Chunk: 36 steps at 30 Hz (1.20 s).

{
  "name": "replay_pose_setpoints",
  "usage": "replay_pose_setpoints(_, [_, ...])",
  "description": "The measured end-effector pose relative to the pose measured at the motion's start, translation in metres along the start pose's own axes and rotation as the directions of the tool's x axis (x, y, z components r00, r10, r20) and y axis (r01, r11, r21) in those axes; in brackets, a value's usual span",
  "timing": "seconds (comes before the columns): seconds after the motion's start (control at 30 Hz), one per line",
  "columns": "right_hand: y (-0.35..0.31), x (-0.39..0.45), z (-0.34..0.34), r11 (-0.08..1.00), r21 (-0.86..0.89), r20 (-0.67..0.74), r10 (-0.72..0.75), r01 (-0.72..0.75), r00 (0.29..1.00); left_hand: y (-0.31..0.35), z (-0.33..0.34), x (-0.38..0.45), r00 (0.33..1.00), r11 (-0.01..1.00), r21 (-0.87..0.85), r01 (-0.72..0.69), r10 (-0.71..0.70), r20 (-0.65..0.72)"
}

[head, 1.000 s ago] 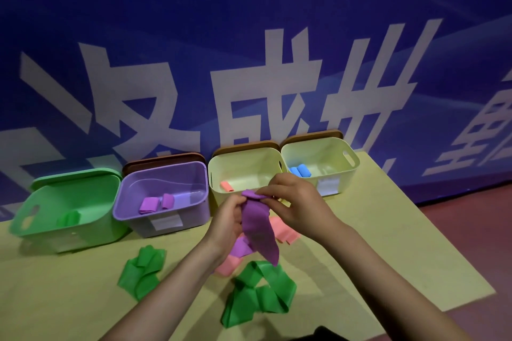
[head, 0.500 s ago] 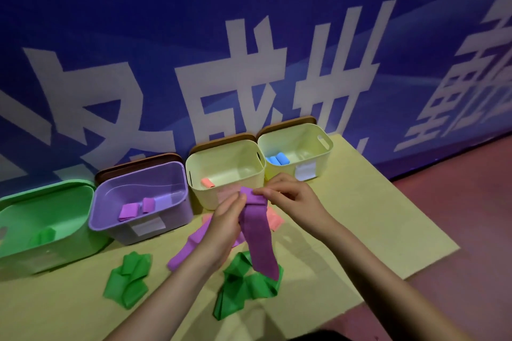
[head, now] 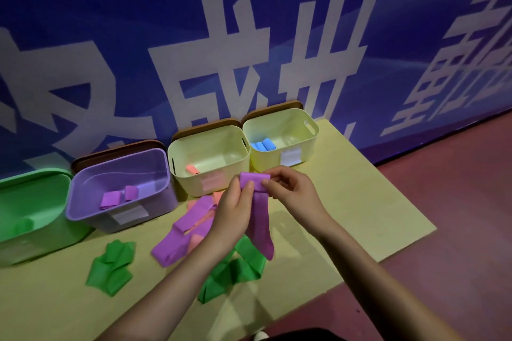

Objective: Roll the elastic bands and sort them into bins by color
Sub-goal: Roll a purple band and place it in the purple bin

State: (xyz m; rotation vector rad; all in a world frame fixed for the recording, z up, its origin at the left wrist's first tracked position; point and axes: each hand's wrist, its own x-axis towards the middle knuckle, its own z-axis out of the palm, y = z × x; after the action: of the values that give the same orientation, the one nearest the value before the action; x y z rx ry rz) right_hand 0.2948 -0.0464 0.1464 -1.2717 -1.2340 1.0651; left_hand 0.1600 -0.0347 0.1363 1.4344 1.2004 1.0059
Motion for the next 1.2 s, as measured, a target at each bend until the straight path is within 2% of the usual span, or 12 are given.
replay_pose_setpoints(0.23, [0.006, -0.004, 0.012, 0.984, 0.156, 0.111, 0.07, -0.087, 0.991, -0.004, -0.013, -0.007, 0.997, 0.997, -0.072, -0.037, 0.033, -0.064])
replay_pose_setpoints(0.5, [-0.002, 0.01, 0.031, 0.975, 0.212, 0.076, 0.057, -0.072, 0.996, 0.002, -0.029, 0.005, 0.988, 0.994, 0.021, -0.11, 0.111, -0.103])
replay_pose_setpoints(0.67, [-0.008, 0.027, 0.029, 0.989, 0.148, -0.004, -0.026, 0.027, 1.0, 0.018, -0.031, 0.014, 0.982, 0.986, -0.031, -0.166, 0.163, -0.094])
replay_pose_setpoints(0.83, [-0.008, 0.039, 0.034, 0.981, 0.18, -0.058, -0.07, 0.079, 0.996, 0.021, -0.036, 0.034, 0.975, 0.979, 0.045, -0.2, 0.203, -0.087])
replay_pose_setpoints(0.93, [-0.008, 0.05, 0.035, 0.981, 0.138, -0.085, -0.123, 0.134, 0.989, 0.024, -0.038, 0.043, 0.99, 0.991, -0.052, -0.121, 0.116, -0.083])
replay_pose_setpoints(1.0, [-0.009, 0.055, 0.039, 0.983, 0.083, -0.079, -0.158, 0.165, 0.984, 0.023, -0.042, 0.047, 0.998, 0.975, -0.222, 0.006, -0.021, -0.066])
replay_pose_setpoints(1.1, [-0.009, 0.06, 0.045, 0.983, 0.098, -0.072, -0.149, 0.155, 0.986, 0.019, -0.05, 0.05, 0.975, 0.87, -0.453, 0.194, -0.222, -0.011])
replay_pose_setpoints(1.2, [-0.006, 0.061, 0.048, 0.978, 0.156, -0.08, -0.129, 0.14, 0.988, 0.015, -0.053, 0.049, 0.946, 0.799, -0.513, 0.314, -0.312, 0.093])
